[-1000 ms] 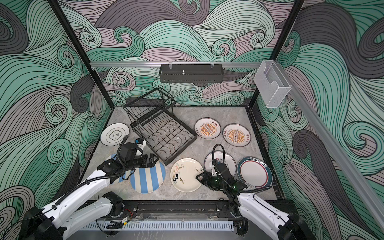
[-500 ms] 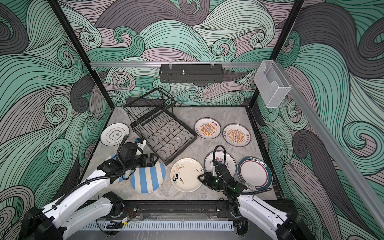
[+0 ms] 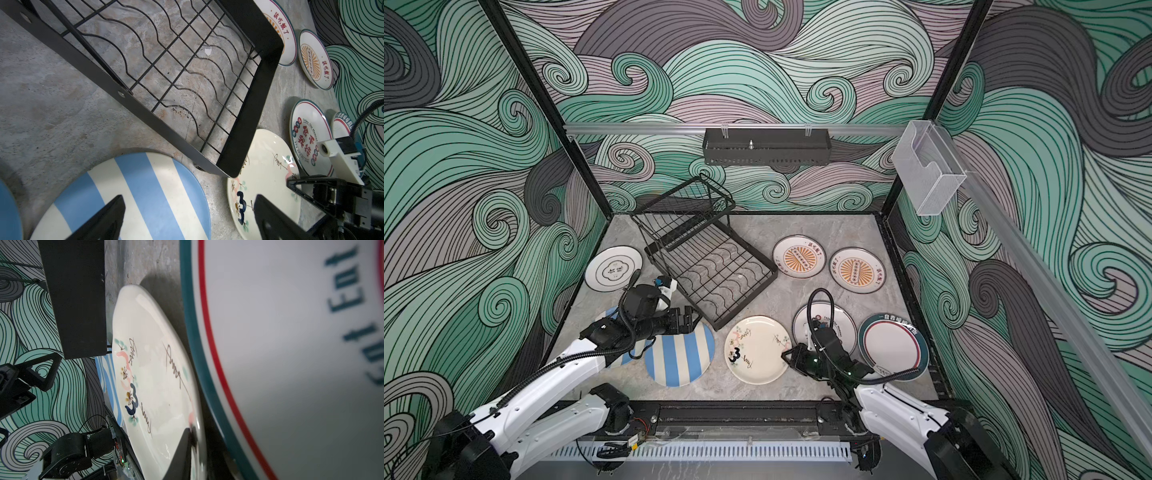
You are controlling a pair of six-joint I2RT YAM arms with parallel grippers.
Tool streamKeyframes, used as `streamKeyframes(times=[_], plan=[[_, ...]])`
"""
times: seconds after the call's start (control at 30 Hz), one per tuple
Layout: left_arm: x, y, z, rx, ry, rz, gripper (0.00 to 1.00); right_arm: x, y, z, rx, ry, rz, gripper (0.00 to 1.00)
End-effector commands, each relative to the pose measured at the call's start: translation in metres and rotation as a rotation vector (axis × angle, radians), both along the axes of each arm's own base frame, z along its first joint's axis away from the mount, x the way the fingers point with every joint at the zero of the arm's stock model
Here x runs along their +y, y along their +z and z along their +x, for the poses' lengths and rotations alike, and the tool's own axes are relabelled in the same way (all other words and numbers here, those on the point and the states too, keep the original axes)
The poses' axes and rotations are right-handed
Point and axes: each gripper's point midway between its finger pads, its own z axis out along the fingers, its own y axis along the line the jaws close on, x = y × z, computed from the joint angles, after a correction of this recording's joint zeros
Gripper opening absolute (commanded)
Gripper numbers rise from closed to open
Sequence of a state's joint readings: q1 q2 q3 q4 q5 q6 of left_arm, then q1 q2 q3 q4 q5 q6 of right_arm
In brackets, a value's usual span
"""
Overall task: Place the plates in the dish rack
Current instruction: 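Lower the right gripper and close it on the cream flower plate's rim, then lift the cream flower plate upright with the right gripper toward the rack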
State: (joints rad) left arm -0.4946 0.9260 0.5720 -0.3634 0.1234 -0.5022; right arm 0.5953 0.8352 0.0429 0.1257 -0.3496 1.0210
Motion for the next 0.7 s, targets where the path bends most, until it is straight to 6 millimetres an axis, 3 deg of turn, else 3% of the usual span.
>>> streamKeyframes(times=[0.0,0.17,0.4,0.67], plan=[[-0.002,0.006,0.004,-0.016,-0.001,0.000,0.99,-0.008,-0.001,0.002,-0.019,-0.023,-0.040,0.12],[-0.003,0.005,0.004,-0.005,-0.001,0.002,0.99,-0.012,0.013,0.003,-0.067,-0.038,-0.024,0.00],[0.000,0.018,0.009,-0.045,0.018,0.001,0.99,-0.013,0.027,0.003,-0.106,-0.039,-0.005,0.00],[0.018,0.051,0.013,-0.109,0.080,0.052,0.99,-0.005,0.089,0.019,-0.238,0.050,-0.072,0.00]])
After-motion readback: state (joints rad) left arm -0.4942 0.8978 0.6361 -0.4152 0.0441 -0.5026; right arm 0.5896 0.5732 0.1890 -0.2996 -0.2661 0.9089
